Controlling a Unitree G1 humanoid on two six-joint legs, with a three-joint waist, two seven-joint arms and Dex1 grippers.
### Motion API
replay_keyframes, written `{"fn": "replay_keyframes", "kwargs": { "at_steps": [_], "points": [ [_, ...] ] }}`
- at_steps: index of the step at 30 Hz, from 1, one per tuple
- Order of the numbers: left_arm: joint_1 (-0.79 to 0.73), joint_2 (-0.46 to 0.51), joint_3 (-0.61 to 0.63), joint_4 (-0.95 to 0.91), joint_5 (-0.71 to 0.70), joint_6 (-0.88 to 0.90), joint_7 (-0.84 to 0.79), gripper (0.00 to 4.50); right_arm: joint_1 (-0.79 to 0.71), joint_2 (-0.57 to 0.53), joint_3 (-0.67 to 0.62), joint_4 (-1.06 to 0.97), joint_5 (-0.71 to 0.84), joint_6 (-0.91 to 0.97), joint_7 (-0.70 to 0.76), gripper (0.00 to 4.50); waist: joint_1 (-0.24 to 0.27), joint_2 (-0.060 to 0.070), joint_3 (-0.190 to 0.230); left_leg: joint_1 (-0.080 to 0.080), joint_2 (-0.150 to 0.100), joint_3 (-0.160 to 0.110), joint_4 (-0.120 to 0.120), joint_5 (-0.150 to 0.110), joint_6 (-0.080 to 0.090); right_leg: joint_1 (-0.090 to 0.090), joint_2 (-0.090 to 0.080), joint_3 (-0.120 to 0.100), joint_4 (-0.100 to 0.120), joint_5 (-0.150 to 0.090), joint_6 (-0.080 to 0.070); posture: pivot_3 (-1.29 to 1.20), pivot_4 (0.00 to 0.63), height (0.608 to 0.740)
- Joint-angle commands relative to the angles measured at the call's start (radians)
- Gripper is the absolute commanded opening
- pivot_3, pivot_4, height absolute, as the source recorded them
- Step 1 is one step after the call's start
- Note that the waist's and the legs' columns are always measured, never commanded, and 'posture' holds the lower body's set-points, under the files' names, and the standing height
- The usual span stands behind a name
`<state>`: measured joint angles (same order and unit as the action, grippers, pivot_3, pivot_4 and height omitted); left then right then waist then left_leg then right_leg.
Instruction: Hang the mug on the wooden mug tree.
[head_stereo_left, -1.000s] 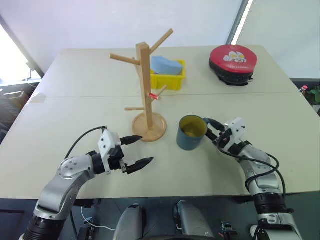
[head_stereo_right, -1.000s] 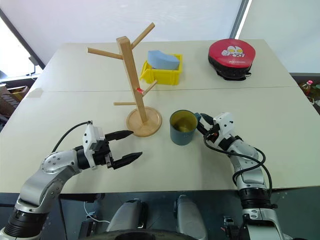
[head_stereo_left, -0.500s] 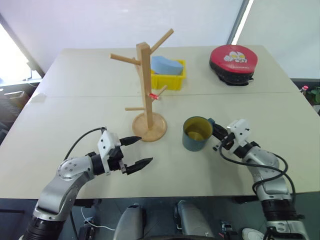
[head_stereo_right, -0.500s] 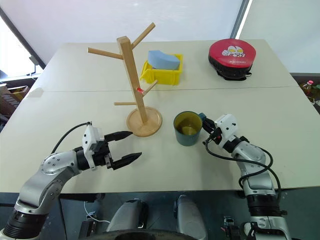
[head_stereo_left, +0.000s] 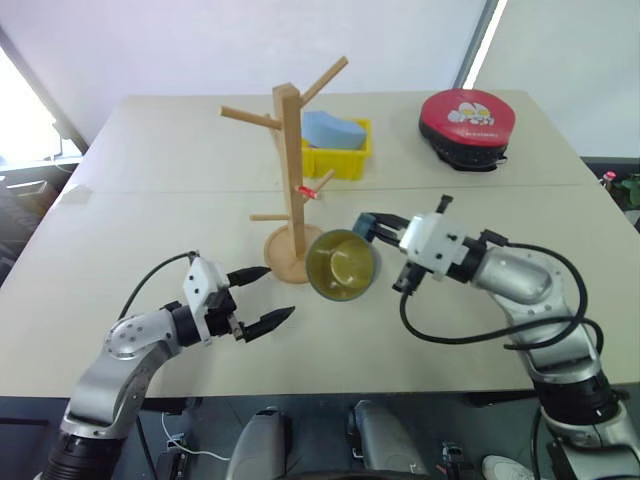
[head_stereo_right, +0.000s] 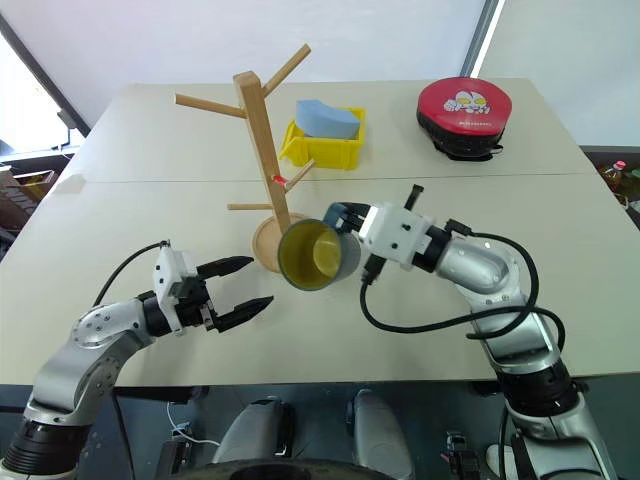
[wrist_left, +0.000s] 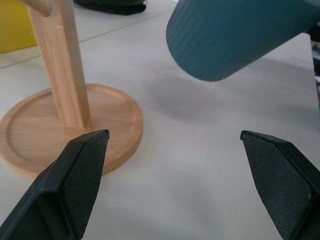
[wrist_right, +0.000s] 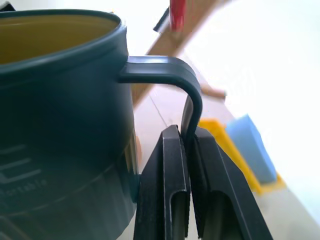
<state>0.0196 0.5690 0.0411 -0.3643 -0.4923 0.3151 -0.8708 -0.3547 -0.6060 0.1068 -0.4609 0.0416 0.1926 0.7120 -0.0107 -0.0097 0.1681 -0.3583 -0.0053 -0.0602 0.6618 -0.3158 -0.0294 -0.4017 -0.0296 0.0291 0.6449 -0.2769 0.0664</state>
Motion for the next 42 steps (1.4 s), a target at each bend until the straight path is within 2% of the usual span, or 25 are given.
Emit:
{"fn": "replay_keyframes", "kwargs": {
  "at_steps": [1,9,32,42],
  "points": [
    [-0.02,0.013,0.08,-0.017,-0.049,-0.012,0.0,4.5,-0.075,0.016,0.017,-0.071,-0.004,0.106,-0.019,0.11,0.0,0.0,0.0,0.0,0.0,0.0,0.0,0.0,0.0,0.0,0.0,0.0,0.0,0.0,0.0,0.0,0.15,0.74],
    [-0.074,0.052,0.171,-0.02,-0.117,0.033,0.005,4.5,-0.212,0.031,0.058,-0.089,-0.026,0.239,-0.03,0.11,0.0,0.0,0.0,-0.002,0.0,0.0,0.0,0.0,0.0,-0.002,-0.001,0.0,0.0,0.0,0.0,0.0,0.15,0.74],
    [-0.177,0.111,0.269,-0.092,-0.367,0.201,0.02,4.5,-0.354,0.049,0.161,-0.095,-0.073,0.373,-0.021,0.11,-0.002,0.0,0.0,-0.009,-0.001,-0.001,0.0,0.0,0.0,-0.008,-0.002,-0.002,-0.001,0.001,0.0,0.0,0.15,0.74],
    [-0.2,0.116,0.282,-0.111,-0.417,0.229,0.037,4.5,-0.377,0.061,0.201,-0.065,-0.116,0.413,-0.031,0.11,-0.003,0.0,0.0,-0.01,-0.001,-0.001,0.0,0.0,0.0,-0.008,-0.002,-0.002,-0.001,0.001,0.001,0.0,0.15,0.74]
  ]
}}
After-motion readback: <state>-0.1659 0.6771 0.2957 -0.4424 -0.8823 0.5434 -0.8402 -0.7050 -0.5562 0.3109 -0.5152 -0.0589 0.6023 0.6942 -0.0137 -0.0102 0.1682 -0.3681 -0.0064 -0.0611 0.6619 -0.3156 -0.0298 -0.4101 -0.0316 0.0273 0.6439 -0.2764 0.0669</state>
